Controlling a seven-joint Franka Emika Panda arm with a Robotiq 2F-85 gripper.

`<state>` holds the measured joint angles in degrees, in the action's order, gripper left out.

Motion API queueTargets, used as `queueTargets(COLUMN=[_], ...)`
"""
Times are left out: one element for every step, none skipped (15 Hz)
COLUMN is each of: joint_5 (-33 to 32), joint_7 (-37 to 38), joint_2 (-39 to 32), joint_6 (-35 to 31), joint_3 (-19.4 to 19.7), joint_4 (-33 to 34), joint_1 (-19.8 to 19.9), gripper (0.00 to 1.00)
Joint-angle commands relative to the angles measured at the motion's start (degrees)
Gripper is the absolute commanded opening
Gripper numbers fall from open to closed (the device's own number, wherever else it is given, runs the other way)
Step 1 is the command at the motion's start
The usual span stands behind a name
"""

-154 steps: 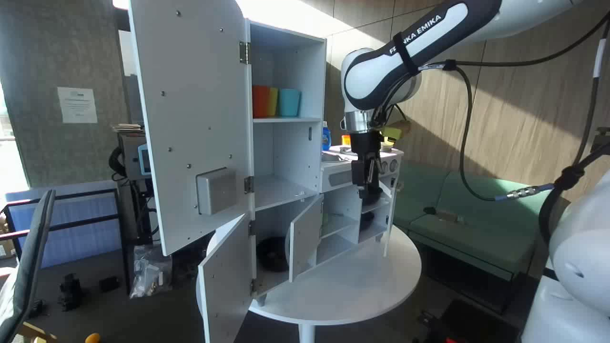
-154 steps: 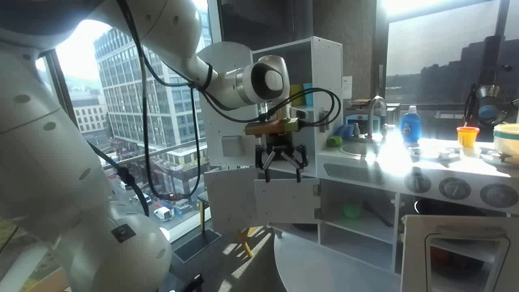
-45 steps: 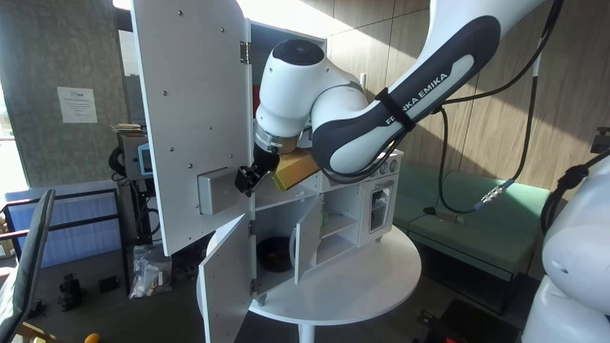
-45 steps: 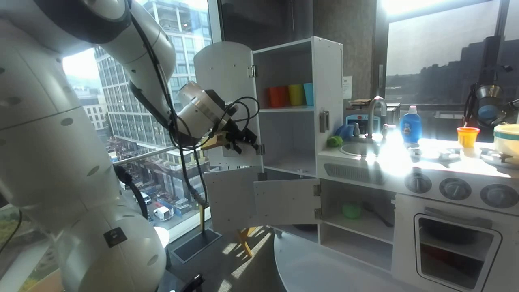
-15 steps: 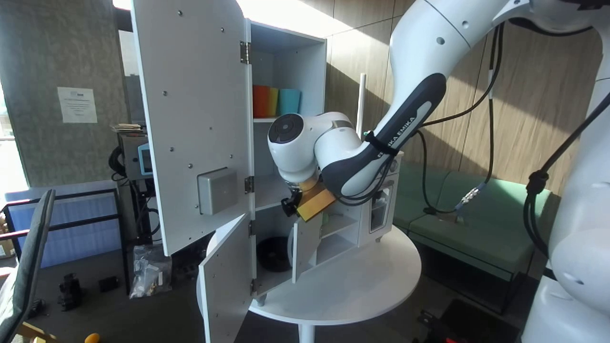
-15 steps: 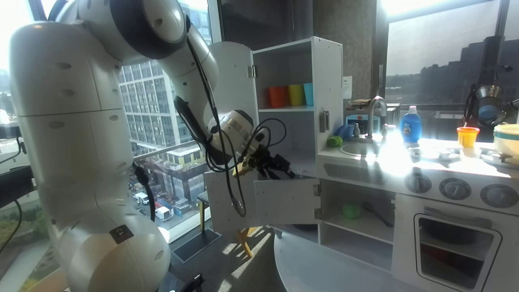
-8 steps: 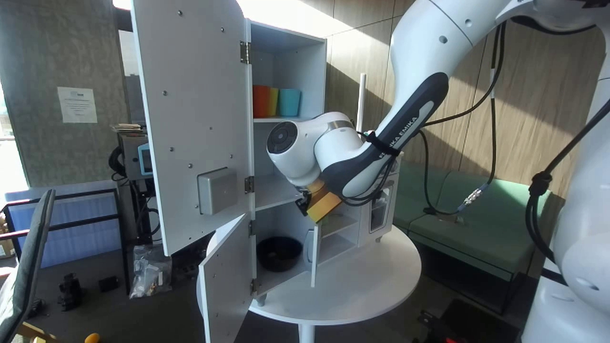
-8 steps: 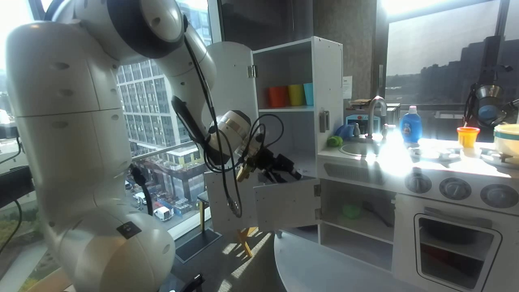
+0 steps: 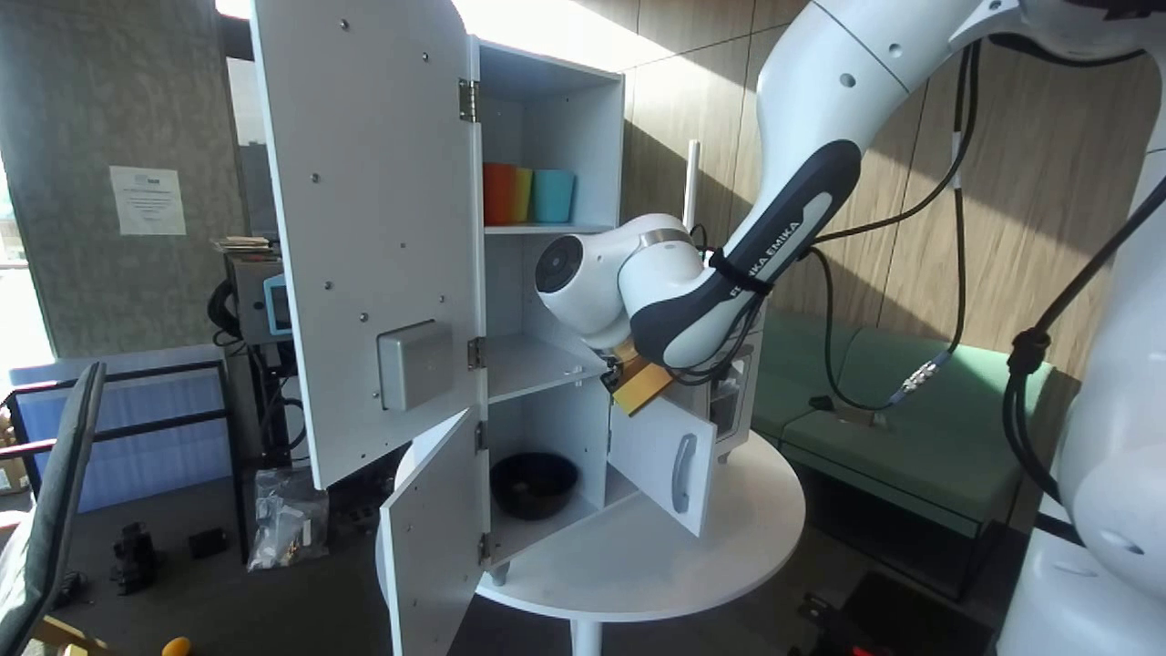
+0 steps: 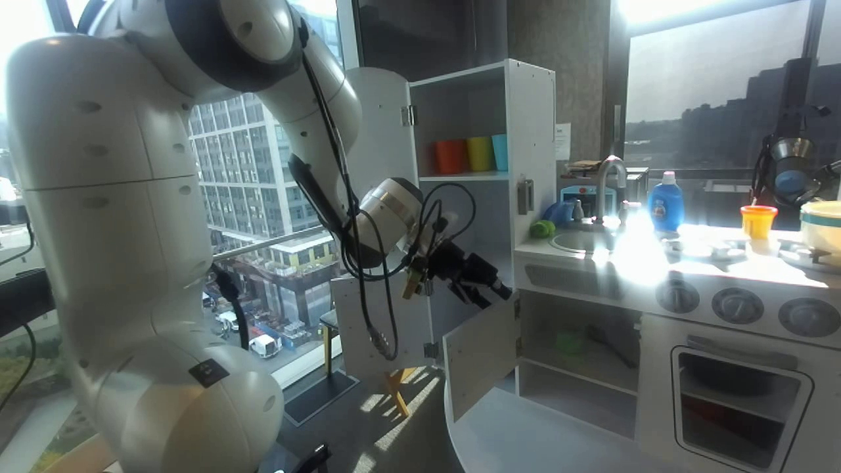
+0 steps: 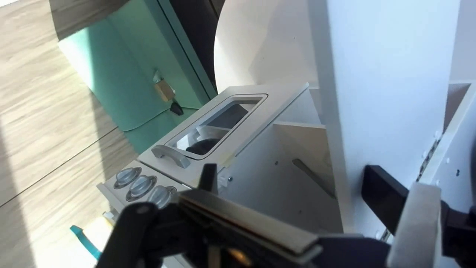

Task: Close all the cabinet doors

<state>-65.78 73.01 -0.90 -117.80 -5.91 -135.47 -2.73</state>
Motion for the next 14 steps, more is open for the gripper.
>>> queueTargets(joint_5=[1.58,1.36,1.3,1.53,1.44,1.01,0.92,0.76,0.6,0.54,0.92,1.33,1.86,2.69], joint_7=[0.4,0.81,1.33,1.68,2.27,2.84,3.53,4.1,4.75,5.63,5.96,6.14,6.51,7.22], joint_2=[1.22,1.19,1.05,1.0,0.91,0.94,0.97,1.02,1.06,0.89,0.53,-0.1,0.05,1.08], joint_6=[1.49,0.89,0.31,0.11,0.06,-0.05,-0.43,-0.91,-1.72,-2.62,-3.28,-2.91,-2.92,-3.45], joint_3=[2.46,3.2,3.86,4.36,4.77,5.05,5.28,5.44,5.52,5.58,5.67,5.79,5.98,6.0], joint_4=[0.37,0.46,0.69,0.95,1.25,1.47,1.8,2.02,2.2,2.48,2.72,2.99,2.56,1.72], joint_1=[0.91,1.37,1.78,2.08,2.32,2.49,2.6,2.66,2.69,2.71,2.78,2.9,3.08,3.07], gripper=[1.0,1.0,1.0,1.0,1.0,1.0,1.0,1.0,1.0,1.0,1.0,1.0,1.0,1.0])
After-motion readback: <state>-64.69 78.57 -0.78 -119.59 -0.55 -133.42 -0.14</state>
